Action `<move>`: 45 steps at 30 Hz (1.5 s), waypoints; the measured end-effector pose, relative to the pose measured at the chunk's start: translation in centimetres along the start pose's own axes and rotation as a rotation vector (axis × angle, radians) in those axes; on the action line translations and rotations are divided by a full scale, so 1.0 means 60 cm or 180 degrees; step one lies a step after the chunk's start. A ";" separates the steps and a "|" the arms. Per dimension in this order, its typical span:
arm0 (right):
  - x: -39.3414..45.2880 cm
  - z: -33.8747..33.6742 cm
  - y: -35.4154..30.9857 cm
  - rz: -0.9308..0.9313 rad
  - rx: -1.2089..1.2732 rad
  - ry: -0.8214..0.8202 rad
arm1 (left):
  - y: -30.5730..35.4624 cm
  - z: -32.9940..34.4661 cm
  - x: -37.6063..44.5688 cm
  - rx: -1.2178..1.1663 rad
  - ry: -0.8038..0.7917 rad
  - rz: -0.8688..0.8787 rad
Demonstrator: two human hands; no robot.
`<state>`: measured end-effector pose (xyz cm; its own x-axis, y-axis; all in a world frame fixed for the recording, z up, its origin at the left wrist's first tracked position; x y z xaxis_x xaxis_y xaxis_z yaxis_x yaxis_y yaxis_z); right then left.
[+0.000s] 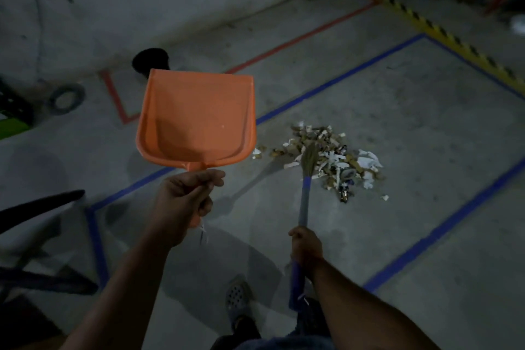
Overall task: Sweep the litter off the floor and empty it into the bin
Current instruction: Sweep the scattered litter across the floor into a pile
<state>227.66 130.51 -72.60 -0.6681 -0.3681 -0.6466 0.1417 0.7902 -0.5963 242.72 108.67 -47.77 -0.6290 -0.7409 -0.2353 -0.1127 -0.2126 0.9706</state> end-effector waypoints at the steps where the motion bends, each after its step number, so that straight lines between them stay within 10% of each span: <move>1: -0.002 0.012 -0.007 -0.0020 0.0062 0.0022 | 0.001 -0.013 0.004 -0.0026 -0.0050 0.0007; 22: 0.097 0.239 -0.239 0.0239 0.0099 -0.0632 | -0.013 -0.227 0.026 0.0571 0.0344 -0.0189; 45: 0.029 0.128 -0.101 0.0368 0.0918 -0.0035 | -0.024 -0.130 0.037 0.0324 -0.0147 -0.0241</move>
<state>231.26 121.34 -73.77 -0.6278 -0.2904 -0.7221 0.4187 0.6561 -0.6279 247.50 102.35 -50.06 -0.6504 -0.6945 -0.3077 -0.2371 -0.1993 0.9508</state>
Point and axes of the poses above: each hand's wrist, its own x-axis towards the middle knuckle, its own z-axis out of the palm, y = z × x, the point moved 4 cm from there along x, towards the middle knuckle, and after that the axes turned 1 degree about -x, right-handed, at the moved point
